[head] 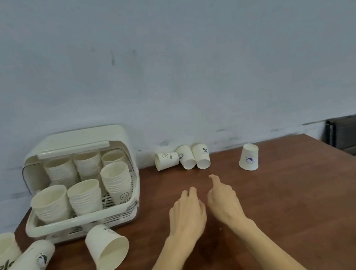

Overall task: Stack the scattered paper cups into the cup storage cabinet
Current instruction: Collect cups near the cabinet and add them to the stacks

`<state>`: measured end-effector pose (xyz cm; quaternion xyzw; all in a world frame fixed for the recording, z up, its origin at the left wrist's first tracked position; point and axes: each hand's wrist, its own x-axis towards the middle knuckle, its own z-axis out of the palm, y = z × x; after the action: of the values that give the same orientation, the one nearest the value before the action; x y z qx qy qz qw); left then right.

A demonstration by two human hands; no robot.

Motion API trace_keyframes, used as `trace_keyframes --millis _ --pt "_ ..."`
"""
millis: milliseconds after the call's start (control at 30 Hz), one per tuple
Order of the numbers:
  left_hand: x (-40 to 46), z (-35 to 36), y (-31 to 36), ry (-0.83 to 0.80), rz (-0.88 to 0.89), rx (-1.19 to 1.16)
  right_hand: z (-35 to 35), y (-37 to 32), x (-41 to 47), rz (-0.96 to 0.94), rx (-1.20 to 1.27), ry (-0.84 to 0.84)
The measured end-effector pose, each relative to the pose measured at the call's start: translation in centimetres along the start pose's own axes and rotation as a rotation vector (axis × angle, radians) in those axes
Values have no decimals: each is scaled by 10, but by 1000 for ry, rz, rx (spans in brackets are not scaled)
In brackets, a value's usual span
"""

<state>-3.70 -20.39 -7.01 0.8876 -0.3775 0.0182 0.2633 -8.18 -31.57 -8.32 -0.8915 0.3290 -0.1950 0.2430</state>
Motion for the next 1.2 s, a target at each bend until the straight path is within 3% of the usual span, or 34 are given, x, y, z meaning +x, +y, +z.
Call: trace_keyframes --millis 167,533,867,1200 --pt "59 15 -4 -12 -6 116 7 20 46 -69 -64 64" --pt "171 34 -31 53 -12 229 41 21 186 -28 77 129" --pt "249 50 -42 58 -48 159 32 28 228 3 -124 -155" --pt "281 48 -38 -233 -42 275 11 29 221 8 -53 -328"
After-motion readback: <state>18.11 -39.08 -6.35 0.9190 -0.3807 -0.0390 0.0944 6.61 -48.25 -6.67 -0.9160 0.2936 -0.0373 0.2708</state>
